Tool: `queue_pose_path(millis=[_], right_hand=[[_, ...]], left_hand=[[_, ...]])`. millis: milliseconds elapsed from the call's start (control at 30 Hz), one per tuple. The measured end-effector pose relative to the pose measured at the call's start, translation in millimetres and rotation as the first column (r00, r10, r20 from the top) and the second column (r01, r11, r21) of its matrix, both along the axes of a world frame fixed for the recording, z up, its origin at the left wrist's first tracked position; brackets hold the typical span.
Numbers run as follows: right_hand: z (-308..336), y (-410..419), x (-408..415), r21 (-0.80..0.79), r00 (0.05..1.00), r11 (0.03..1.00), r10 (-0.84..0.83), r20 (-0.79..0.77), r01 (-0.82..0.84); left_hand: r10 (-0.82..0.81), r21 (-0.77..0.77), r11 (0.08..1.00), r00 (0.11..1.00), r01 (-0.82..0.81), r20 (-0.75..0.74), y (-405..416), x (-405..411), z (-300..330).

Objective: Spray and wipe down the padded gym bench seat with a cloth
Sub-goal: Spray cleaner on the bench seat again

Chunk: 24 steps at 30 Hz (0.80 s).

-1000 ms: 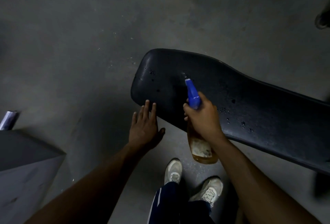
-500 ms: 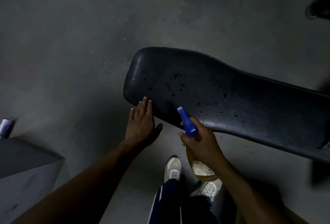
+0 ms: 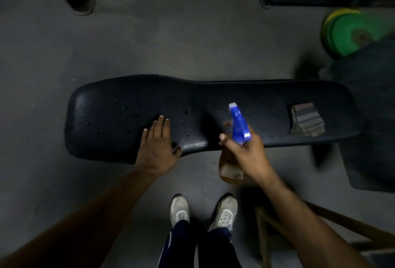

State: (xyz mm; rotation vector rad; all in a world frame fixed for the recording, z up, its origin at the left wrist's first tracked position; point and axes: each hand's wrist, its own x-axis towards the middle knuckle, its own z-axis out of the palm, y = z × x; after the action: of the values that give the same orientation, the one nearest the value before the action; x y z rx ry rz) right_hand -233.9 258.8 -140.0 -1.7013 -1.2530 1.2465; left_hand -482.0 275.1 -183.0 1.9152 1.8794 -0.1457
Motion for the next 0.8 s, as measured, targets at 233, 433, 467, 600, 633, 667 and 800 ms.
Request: queue_pose_path(millis=[233, 433, 467, 600, 633, 667, 800], right_hand=[[27, 22, 109, 0.131, 0.992, 0.986, -0.088, -0.086, 0.099], [34, 56, 184, 0.246, 0.985, 0.955, -0.146, -0.093, 0.165], [33, 62, 192, 0.25, 0.98, 0.951, -0.154, -0.128, 0.182], [32, 86, 210, 0.252, 0.961, 0.945, -0.15, -0.232, 0.208], [32, 90, 210, 0.247, 0.963, 0.952, -0.119, -0.24, 0.179], [31, 94, 209, 0.24, 0.967, 0.961, -0.076, -0.244, 0.137], [21, 98, 204, 0.213, 0.973, 0.977, 0.054, -0.223, -0.006]], left_hand=[[-0.132, 0.022, 0.991, 0.99, 0.131, 0.054, 19, 86, 4], [-0.2, 0.025, 0.98, 0.977, 0.199, 0.075, 29, 147, 1], [-0.208, 0.026, 0.978, 0.975, 0.207, 0.073, 30, 156, -1], [-0.221, 0.026, 0.975, 0.973, 0.22, 0.068, 37, 185, -5], [-0.218, 0.027, 0.976, 0.973, 0.217, 0.069, 39, 191, -6], [-0.217, 0.027, 0.976, 0.974, 0.216, 0.066, 40, 196, -7], [-0.218, 0.035, 0.976, 0.975, 0.216, 0.053, 45, 208, -10]])
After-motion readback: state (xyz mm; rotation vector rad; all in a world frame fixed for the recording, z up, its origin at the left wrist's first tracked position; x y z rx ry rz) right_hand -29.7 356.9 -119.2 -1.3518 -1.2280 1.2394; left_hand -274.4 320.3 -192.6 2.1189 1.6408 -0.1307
